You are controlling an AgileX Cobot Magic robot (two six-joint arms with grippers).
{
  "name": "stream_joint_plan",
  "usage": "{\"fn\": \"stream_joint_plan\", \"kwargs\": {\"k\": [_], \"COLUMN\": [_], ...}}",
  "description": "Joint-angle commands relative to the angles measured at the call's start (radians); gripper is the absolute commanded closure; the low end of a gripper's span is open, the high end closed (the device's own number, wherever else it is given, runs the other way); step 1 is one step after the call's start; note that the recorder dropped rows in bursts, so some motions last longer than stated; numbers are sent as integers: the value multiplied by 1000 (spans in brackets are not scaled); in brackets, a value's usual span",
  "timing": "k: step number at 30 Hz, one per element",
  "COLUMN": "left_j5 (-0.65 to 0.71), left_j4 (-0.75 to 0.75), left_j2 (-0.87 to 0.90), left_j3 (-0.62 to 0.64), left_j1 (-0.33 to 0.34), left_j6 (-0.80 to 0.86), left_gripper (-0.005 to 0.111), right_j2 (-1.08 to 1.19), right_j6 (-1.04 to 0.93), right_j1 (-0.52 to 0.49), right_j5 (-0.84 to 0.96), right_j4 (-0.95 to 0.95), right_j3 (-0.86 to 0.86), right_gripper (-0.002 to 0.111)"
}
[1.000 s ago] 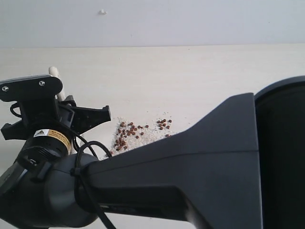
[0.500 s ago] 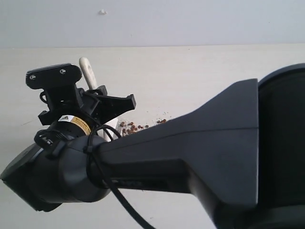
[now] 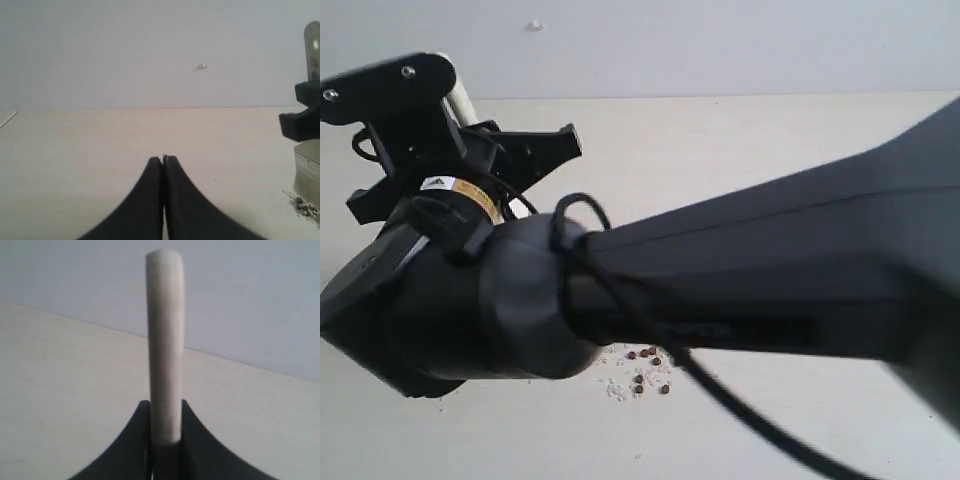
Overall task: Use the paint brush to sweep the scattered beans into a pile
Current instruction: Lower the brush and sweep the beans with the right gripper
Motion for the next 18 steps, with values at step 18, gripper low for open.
{"fn": "stream_joint_plan", "kwargs": {"k": [18], "left_j5": [-2], "left_j4": [-9], "left_j2": [-5], "left_j3": [0], "left_j1": [1], "left_j6": [-7], "left_gripper": [107], "right_j2": [-323], "right_j6": [1349], "right_j1": [-141], "right_j5": [294], "right_j4": [-1210], "right_j3": [712], "right_gripper": [108]}}
